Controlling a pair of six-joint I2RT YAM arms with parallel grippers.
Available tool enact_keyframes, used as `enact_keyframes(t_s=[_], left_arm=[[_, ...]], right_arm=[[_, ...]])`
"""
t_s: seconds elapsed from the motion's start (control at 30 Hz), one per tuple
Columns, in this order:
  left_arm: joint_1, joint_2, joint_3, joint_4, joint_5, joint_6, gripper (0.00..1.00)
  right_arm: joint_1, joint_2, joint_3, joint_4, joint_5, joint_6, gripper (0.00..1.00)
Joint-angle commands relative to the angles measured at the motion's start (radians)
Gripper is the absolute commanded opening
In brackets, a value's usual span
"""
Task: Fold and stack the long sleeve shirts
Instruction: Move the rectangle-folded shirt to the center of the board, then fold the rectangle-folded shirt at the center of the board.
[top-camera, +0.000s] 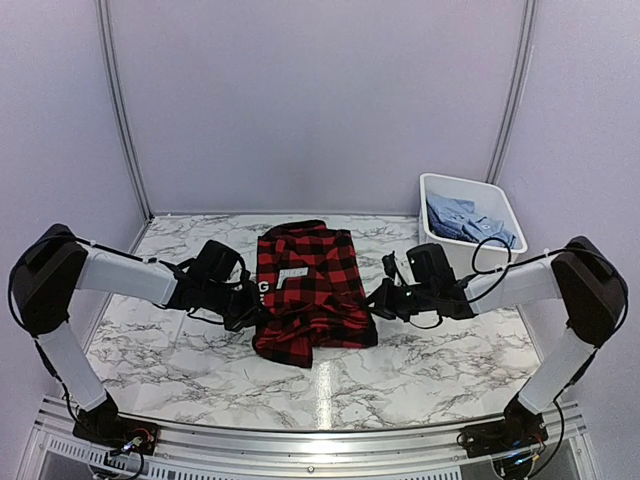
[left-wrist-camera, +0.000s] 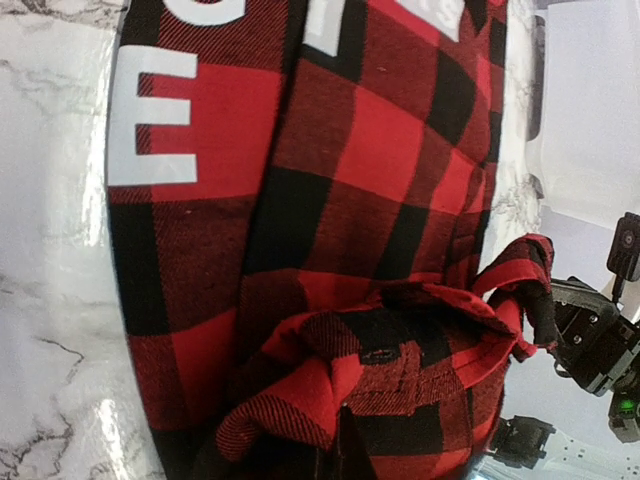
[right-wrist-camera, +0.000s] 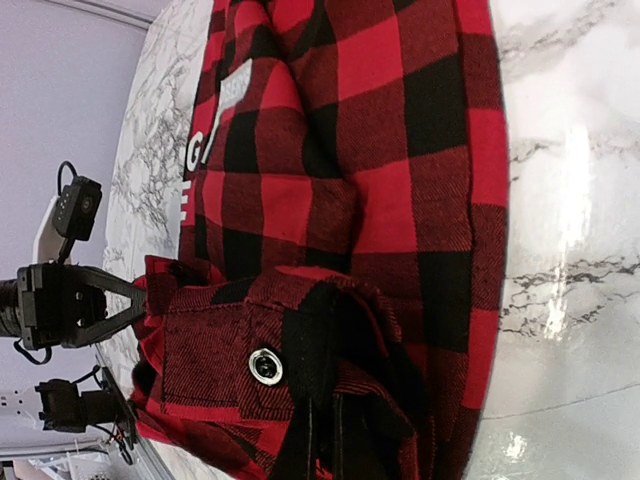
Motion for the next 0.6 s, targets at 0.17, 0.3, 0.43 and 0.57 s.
enact_keyframes(t_s=[0.17, 0.3, 0.43, 0.57], left_arm=[[0.010, -0.080, 0.078, -0.125, -0.037, 0.013, 0.00], [0.022, -0.032, 0.109, -0.129, -0.016, 0.022, 0.00], [0.035, -0.004, 0.121, -0.130, -0.016, 0.027, 0.00], [0.047, 0.006, 0.123, -0.130, -0.018, 0.028, 0.00]], right_arm=[[-0.006, -0.020, 0.211, -0.145, 0.055, -0.059, 0.00], [-0.011, 0.048, 0.285, -0.142, 0.042, -0.078, 0.00], [-0.015, 0.118, 0.346, -0.137, 0.025, -0.092, 0.00], [-0.015, 0.150, 0.377, -0.144, 0.024, -0.101, 0.00]])
